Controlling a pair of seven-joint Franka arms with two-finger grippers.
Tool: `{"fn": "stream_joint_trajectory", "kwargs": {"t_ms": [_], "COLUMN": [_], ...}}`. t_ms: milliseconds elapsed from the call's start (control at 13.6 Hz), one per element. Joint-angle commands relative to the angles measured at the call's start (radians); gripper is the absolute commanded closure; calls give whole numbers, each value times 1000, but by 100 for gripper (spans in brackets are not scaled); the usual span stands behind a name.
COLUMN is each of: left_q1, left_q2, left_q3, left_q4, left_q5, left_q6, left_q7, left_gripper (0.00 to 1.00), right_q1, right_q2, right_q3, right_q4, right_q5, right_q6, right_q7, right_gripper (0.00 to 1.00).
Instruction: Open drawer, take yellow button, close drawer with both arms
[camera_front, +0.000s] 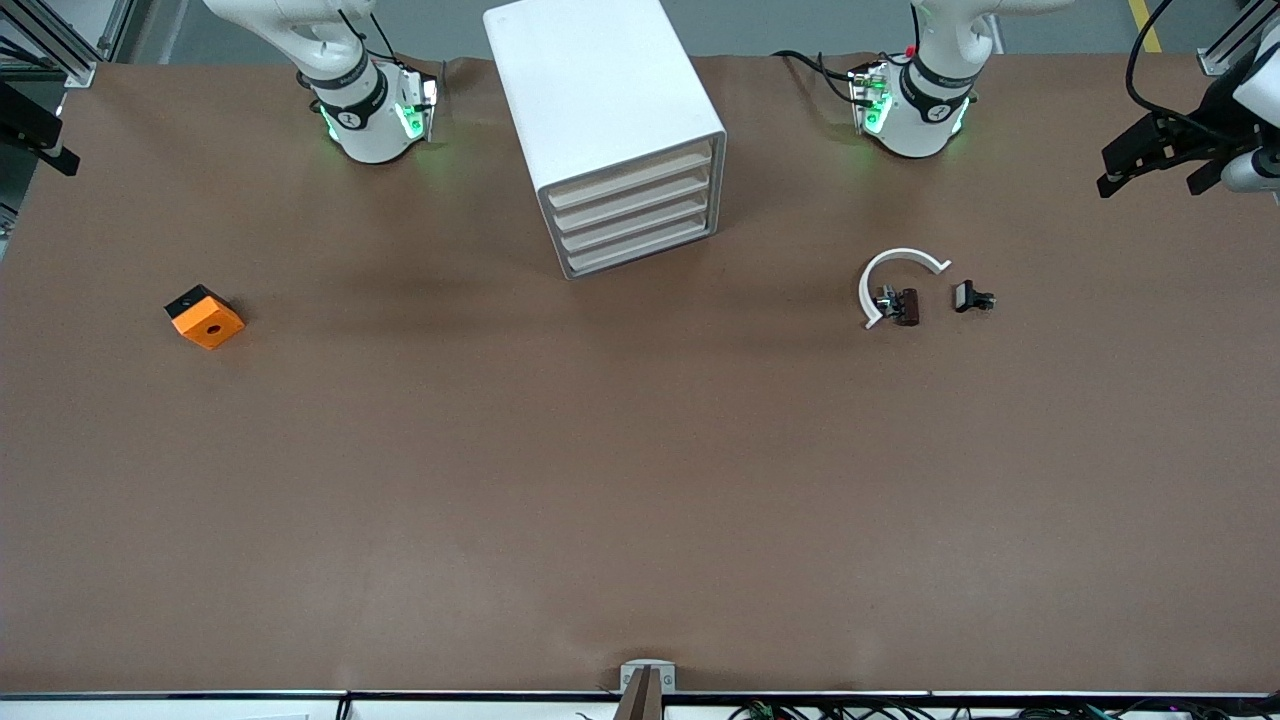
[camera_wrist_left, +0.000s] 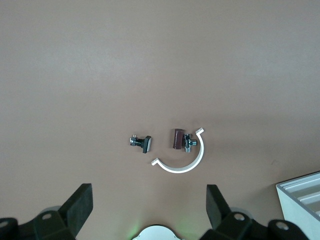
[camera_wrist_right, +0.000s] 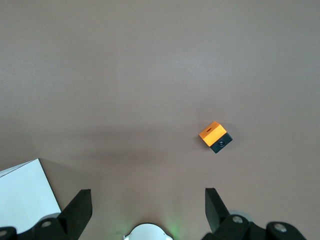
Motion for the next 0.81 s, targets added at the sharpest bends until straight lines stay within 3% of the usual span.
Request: {"fn": "stream_joint_trajectory", "kwargs": {"t_ms": [0, 733], "left_q1": [6, 19], "left_q2": [17, 17], "left_q3": [0, 0], "left_q4": [29, 29], "left_q5": [6, 6], "left_q6": [-19, -20], "left_q7": [3, 3], "left_gripper": [0, 0], "right_q1": [-15, -15], "right_q2": [-2, 0], "right_q3": [6, 7], "right_q4": [4, 4], "right_q5": [4, 1], "right_q6": [-1, -3], "right_q7": [-15, -15], "right_gripper": [0, 0]}}
